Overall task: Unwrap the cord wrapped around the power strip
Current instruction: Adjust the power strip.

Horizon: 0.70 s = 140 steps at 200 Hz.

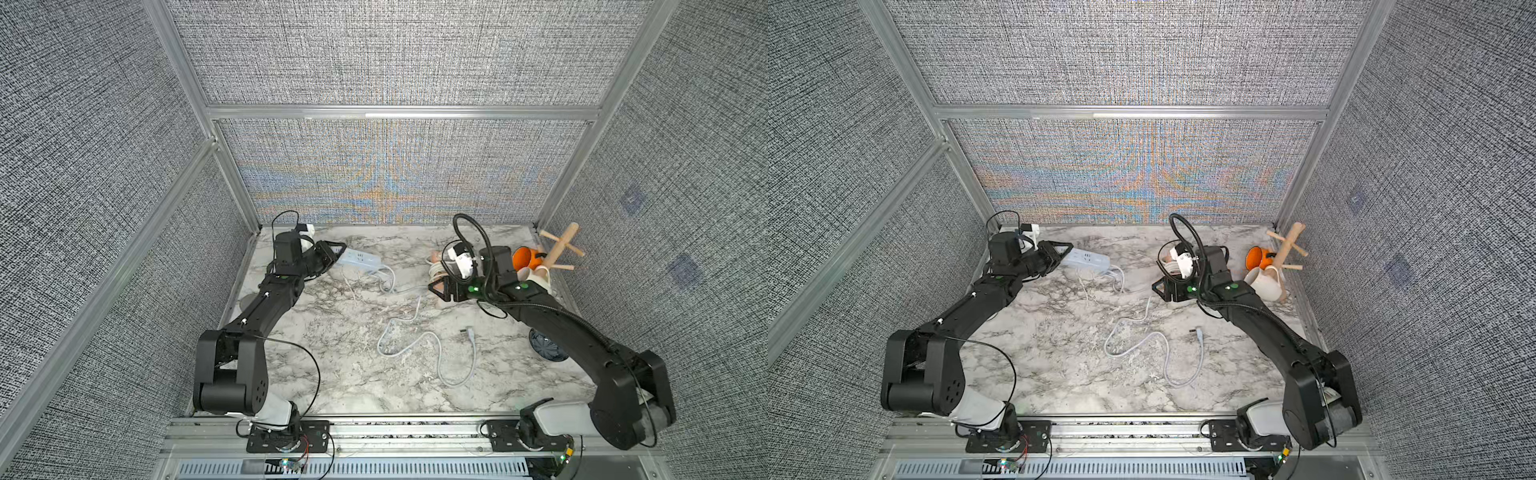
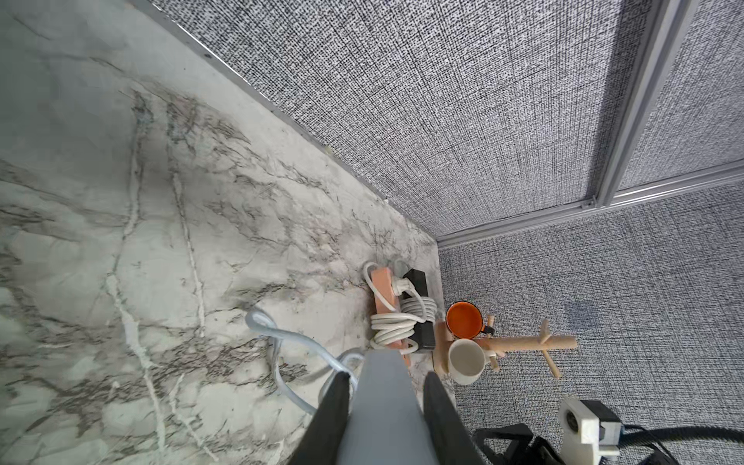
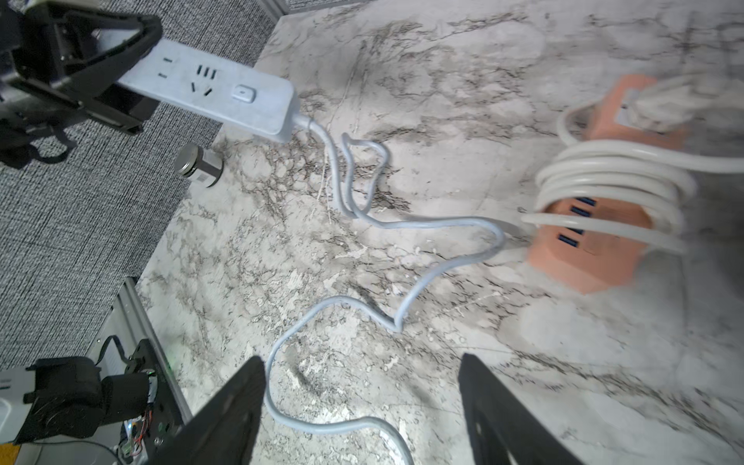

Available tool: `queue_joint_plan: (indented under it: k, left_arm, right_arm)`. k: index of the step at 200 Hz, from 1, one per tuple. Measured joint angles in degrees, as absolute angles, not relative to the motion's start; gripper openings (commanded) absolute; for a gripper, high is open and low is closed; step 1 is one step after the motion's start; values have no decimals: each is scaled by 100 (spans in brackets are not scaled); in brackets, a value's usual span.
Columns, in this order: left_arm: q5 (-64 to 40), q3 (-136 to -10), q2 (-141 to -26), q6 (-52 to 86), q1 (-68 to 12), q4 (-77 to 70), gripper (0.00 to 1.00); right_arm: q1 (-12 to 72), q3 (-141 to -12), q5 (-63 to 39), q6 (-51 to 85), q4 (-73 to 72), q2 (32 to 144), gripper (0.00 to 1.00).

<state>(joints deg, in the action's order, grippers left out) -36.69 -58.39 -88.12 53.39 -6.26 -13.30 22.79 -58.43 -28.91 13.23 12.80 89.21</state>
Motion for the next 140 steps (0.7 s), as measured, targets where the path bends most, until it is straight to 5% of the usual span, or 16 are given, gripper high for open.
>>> queue_joint_plan:
  k: [92,140]
  left_arm:
    - [-4613,-6187,-8851,5732,-1011,-1444,0]
    - [-4729,-6117,-8851,5883,-1175,-1619,0]
  right_arm:
    - [2565,-6696,-3365,976,355,10200,47]
    - [2552,-7011,-3256,978,329,10545,14]
